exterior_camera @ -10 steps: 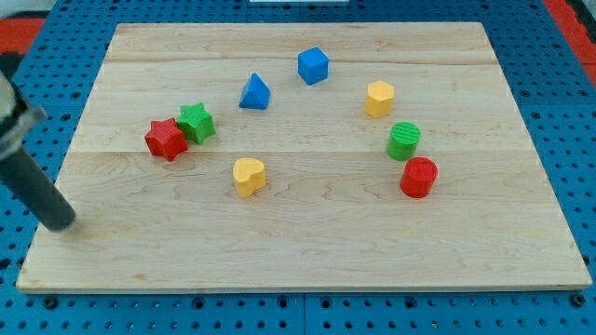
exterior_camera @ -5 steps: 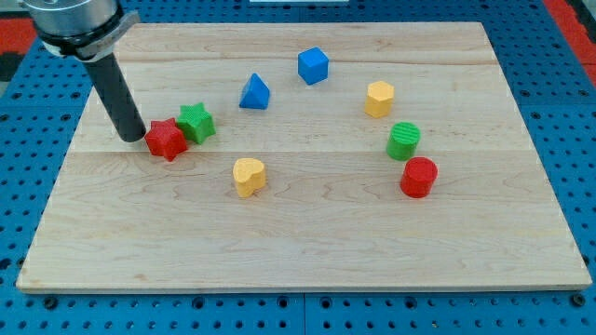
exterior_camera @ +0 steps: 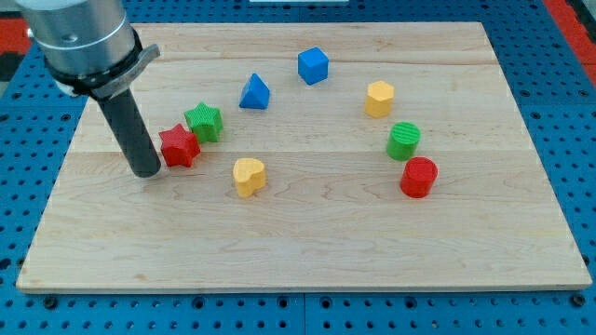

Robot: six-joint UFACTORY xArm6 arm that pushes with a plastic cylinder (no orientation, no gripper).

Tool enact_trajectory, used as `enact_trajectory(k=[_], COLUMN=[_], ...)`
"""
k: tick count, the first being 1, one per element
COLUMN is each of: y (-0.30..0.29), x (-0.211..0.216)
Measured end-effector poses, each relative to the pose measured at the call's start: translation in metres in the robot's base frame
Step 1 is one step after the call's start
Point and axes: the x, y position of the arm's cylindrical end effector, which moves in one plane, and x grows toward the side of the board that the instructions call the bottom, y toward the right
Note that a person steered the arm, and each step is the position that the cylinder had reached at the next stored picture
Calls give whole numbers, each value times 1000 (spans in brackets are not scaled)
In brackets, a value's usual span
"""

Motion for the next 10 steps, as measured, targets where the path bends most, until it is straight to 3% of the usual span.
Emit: enact_trajectory(k=[1, 2, 3, 4, 5, 8, 10], y=[2, 80, 154, 161, 162, 187, 187], x=[38, 38, 10, -14, 16, -26, -11])
